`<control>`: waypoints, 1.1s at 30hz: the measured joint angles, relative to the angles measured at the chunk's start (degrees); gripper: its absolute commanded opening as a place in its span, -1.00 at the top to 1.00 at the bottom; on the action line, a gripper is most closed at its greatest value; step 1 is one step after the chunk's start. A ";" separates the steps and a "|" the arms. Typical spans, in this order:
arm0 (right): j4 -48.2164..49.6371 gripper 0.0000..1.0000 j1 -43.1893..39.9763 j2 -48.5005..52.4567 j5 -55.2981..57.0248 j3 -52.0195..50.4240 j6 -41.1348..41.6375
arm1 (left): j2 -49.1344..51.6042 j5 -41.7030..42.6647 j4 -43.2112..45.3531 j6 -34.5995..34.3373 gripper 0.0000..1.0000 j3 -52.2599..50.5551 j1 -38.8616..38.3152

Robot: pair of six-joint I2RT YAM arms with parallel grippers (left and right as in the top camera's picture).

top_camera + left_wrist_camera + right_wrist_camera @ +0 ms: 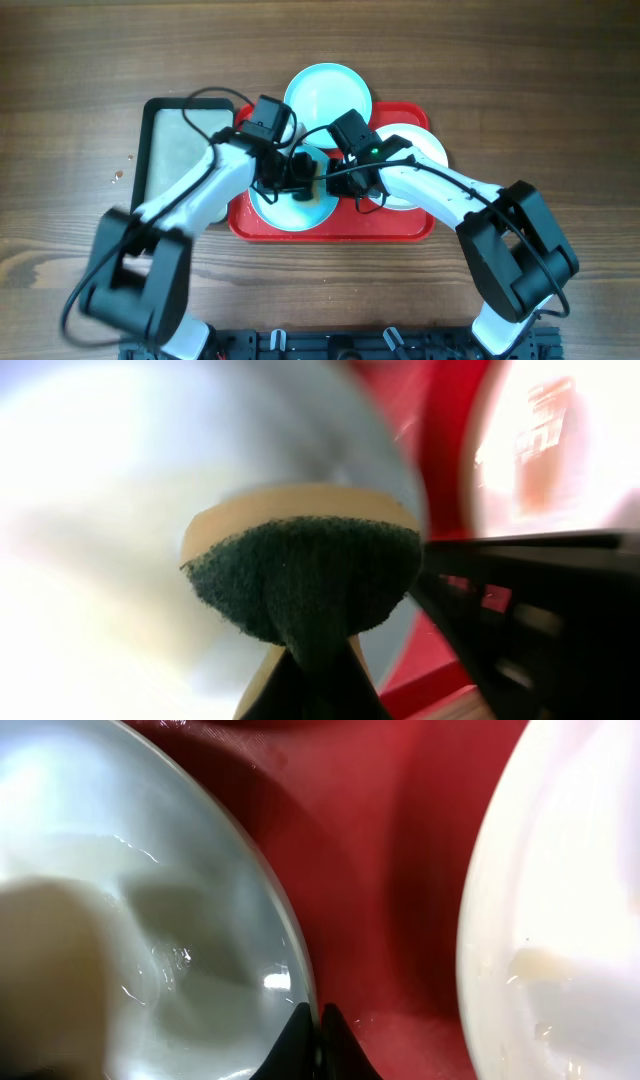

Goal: Clean dirty plates on tray and stack at the side
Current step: 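Scrub the blue plate surface with the sponge in circular strokes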

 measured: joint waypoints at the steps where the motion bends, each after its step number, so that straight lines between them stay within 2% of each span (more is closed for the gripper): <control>1: 0.00 0.91 0.00 0.00 0.00 0.00 0.00 | -3.39 -2.10 -0.81 0.02 0.92 0.57 0.00; 5: 0.00 0.91 0.02 0.00 -0.02 0.00 0.00 | -7.69 -10.05 -6.29 0.17 0.92 1.73 0.00; 15: 0.00 0.91 0.02 0.00 -0.02 0.00 0.00 | 0.13 -20.90 -8.15 -0.52 0.92 1.70 0.00; 21: 0.00 0.91 0.02 0.00 -0.02 0.00 -0.20 | 6.10 -22.82 -6.73 -3.52 0.92 1.75 -0.02; 33: -0.22 0.91 -0.04 0.00 0.33 -0.02 -0.20 | 8.39 -22.49 -4.42 -4.42 0.92 3.13 -4.42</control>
